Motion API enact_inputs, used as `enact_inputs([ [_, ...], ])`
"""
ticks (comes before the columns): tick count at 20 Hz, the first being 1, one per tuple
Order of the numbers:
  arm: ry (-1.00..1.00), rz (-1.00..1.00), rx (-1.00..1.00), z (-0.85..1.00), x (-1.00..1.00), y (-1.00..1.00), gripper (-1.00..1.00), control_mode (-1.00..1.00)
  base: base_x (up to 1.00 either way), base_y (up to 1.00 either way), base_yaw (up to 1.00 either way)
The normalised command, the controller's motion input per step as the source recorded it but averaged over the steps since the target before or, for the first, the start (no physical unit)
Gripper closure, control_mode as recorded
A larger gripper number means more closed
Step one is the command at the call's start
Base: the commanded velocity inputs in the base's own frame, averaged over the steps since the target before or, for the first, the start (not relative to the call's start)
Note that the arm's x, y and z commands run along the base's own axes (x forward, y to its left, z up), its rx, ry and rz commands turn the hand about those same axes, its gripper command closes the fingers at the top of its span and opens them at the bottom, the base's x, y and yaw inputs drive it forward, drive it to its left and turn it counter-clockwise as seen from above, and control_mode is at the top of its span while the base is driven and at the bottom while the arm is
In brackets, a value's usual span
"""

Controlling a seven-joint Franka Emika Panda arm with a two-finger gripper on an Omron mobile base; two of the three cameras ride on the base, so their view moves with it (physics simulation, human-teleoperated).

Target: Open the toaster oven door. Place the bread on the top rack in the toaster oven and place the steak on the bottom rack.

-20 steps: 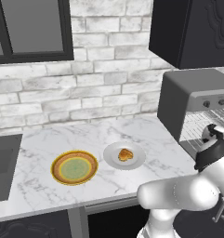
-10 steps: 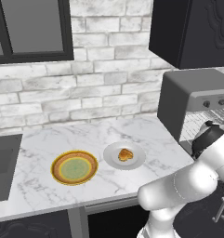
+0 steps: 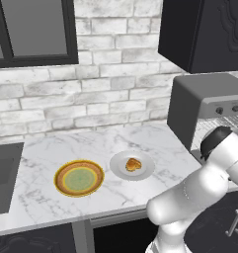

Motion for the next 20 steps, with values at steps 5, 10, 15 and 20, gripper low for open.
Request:
enact_inputs([
  [5,-0.08,-0.02,0.01,-0.03,0.32,0.02,-1.0,-1.0,0.0,0.0,0.0],
  [10,0.0,-0.02,0.0,0.0,0.28,0.0,-1.0,-1.0,0.0,0.0,0.0],
  [15,0.0,-0.01,0.02,0.0,0.34,0.0,-1.0,-1.0,0.0,0.0,0.0],
  [20,-0.01,0.0,0.03,-0.04,0.22,0.0,-1.0,-1.0,0.0,0.0,0.0],
])
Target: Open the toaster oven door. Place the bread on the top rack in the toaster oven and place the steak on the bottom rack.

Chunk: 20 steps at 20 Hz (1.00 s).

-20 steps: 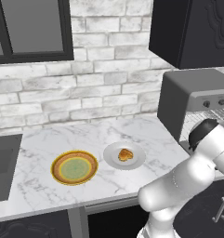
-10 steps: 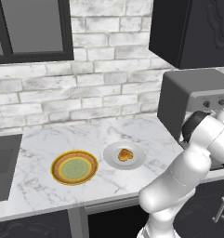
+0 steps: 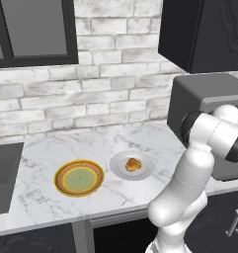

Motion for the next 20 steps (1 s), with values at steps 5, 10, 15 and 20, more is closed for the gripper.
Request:
enact_inputs([
  [5,-0.03,0.0,0.03,0.0,0.19,-0.01,-1.0,-1.0,0.0,0.0,0.0],
  [10,-0.01,-0.01,0.02,0.0,0.27,0.0,-1.0,-1.0,0.0,0.0,0.0],
  [15,0.0,-0.04,0.02,0.0,0.16,-0.03,-1.0,-1.0,0.0,0.0,0.0],
  [20,-0.01,0.07,0.05,0.07,-0.36,-0.18,-1.0,-1.0,0.0,0.0,0.0],
])
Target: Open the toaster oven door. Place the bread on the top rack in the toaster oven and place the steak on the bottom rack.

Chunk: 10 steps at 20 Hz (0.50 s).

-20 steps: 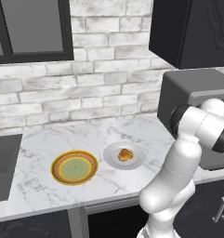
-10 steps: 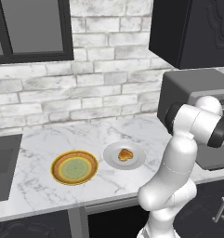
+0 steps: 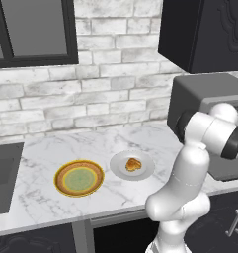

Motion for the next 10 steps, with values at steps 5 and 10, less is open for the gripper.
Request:
enact_inputs([
  [5,-0.03,0.2,0.05,0.3,-0.45,-0.13,-1.0,-1.0,0.0,0.0,0.0],
  [10,-0.15,0.29,0.01,0.53,-0.26,-0.03,-1.0,-1.0,0.0,0.0,0.0],
])
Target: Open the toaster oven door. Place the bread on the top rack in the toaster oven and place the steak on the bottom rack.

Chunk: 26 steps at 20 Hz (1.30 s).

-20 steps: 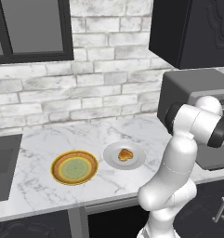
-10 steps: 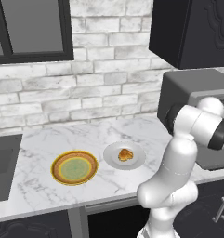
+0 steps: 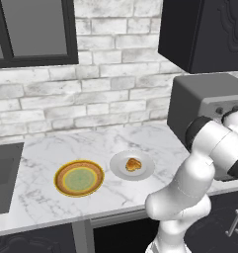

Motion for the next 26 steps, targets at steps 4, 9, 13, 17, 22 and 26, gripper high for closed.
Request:
enact_inputs([
  [4,-0.36,0.25,0.0,0.49,-0.29,0.0,-1.0,-1.0,0.0,0.0,0.0],
  [9,-0.3,0.16,0.0,0.31,-0.17,0.0,-1.0,-1.0,0.0,0.0,0.0],
  [13,-0.22,0.05,0.01,0.27,0.0,0.0,-1.0,-1.0,0.0,0.0,0.0],
  [17,0.0,0.0,0.09,0.38,0.04,-0.01,-1.0,-1.0,0.0,0.0,0.0],
  [22,-0.08,-0.01,0.04,0.15,-0.01,0.0,-1.0,-1.0,0.0,0.0,0.0],
  [26,0.0,-0.12,0.11,0.1,0.04,0.0,-1.0,-1.0,0.0,0.0,0.0],
])
